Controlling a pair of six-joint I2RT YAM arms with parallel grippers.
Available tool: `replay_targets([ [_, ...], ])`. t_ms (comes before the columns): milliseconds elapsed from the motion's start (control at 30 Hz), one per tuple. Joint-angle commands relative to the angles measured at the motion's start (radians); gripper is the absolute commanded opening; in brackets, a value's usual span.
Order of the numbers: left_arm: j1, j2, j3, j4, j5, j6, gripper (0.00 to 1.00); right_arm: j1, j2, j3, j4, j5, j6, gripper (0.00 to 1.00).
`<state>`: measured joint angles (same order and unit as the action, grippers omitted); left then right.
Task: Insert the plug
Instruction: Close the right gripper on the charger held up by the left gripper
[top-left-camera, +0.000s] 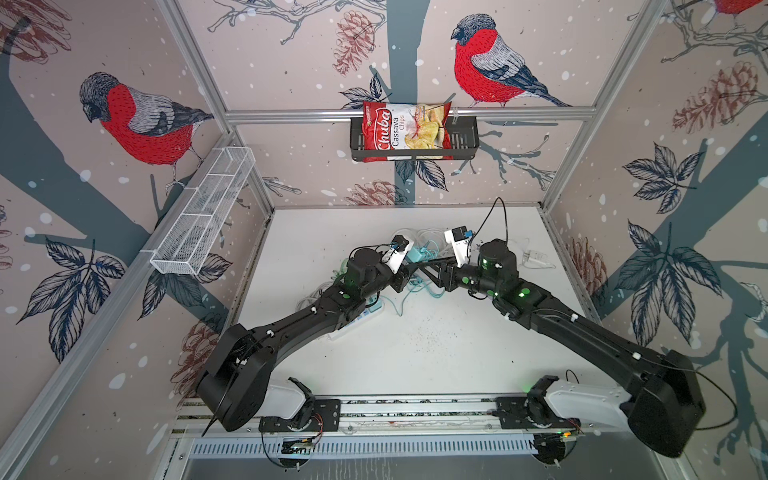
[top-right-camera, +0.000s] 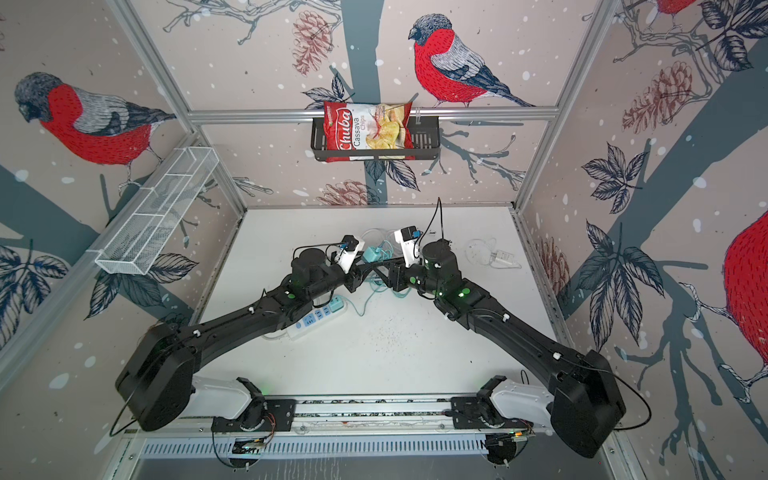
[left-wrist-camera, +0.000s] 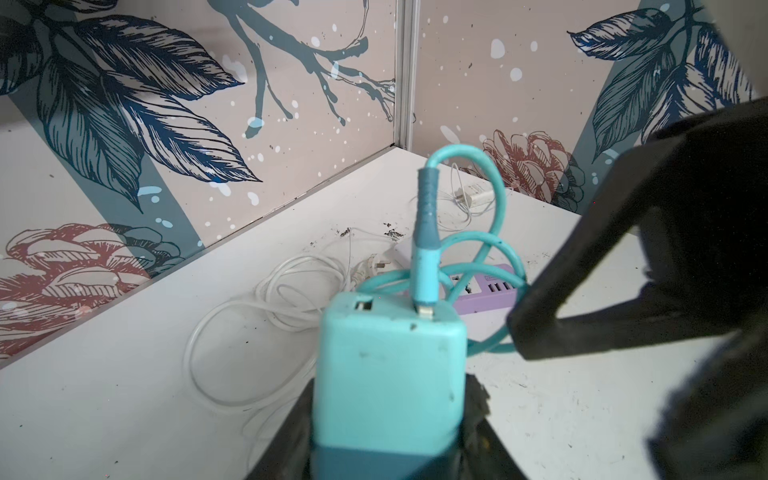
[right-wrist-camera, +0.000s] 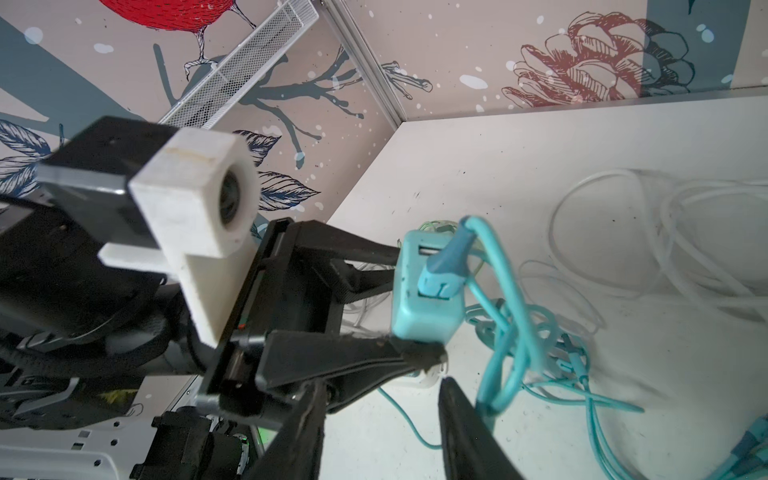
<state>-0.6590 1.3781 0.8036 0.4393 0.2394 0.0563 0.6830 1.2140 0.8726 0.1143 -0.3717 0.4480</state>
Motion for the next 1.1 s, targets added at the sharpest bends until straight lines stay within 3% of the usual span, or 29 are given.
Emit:
replay_targets([
  [0,-0.003,-0.018,-0.013,0.045,0.026,-0.003,0.19,-0.011,0.021,0.02,0.05,-0.011,0.011,0.45],
  [1067,-0.021,-0.03,-0.033,0.05,0.039,0.006,0.2,-0.004,0.152,0.091,0.091,-0.095,0.037,0.39],
])
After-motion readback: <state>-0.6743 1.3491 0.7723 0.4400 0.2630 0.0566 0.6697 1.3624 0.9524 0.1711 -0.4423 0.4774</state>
